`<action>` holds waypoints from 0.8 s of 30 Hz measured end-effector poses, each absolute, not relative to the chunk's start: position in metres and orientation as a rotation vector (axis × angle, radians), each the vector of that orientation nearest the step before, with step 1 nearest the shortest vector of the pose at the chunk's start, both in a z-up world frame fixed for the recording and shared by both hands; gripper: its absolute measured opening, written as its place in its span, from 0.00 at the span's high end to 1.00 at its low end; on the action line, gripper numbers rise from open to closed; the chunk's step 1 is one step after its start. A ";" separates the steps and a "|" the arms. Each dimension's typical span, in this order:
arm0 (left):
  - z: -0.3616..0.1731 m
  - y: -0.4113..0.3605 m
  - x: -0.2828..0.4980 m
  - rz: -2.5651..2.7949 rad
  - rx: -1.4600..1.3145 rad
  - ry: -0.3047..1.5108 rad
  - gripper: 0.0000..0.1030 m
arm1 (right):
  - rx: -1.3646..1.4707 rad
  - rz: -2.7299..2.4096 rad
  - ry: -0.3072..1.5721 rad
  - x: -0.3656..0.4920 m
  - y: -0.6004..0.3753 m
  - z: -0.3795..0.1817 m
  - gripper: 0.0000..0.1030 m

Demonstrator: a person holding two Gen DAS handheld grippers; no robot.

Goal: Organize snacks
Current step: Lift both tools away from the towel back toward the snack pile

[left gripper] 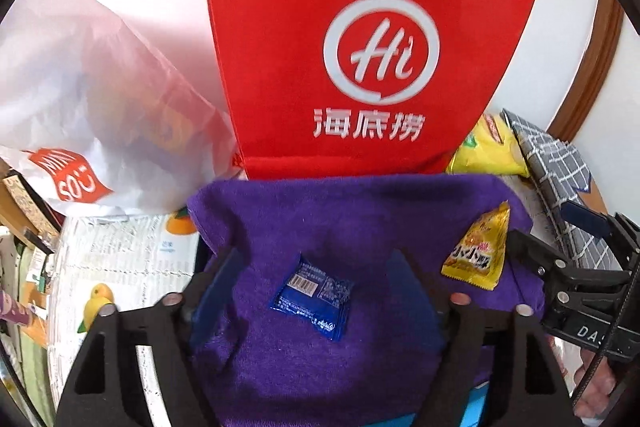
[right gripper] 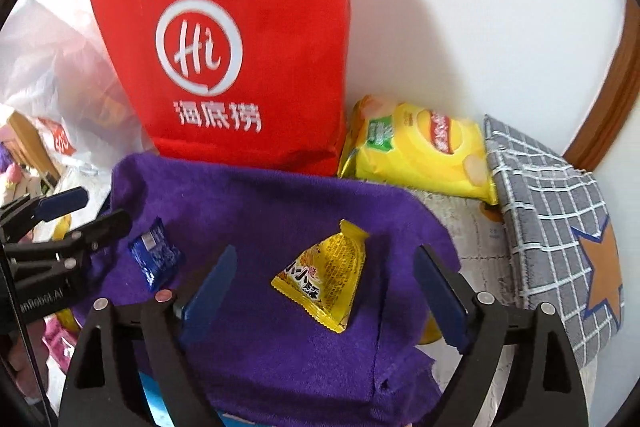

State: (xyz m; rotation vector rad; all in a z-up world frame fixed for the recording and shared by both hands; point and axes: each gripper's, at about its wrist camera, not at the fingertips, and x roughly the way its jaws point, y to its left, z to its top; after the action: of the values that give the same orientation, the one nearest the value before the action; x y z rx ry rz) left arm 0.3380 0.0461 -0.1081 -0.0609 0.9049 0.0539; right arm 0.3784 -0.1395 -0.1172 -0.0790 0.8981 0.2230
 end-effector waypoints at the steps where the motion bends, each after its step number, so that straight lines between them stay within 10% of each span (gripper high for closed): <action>1: -0.104 0.046 0.336 0.059 -0.064 0.900 0.17 | -0.079 0.211 0.886 0.376 -0.141 -0.113 0.11; 24: -0.031 0.033 0.273 -0.014 -0.065 0.755 0.18 | -0.047 0.186 0.748 0.277 -0.177 -0.068 0.11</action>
State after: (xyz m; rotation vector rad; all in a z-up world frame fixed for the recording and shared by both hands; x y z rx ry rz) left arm 0.2732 0.0334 -0.0308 -0.0646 0.7552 -0.0142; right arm 0.2769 -0.1770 -0.0684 -0.0469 0.7479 0.1856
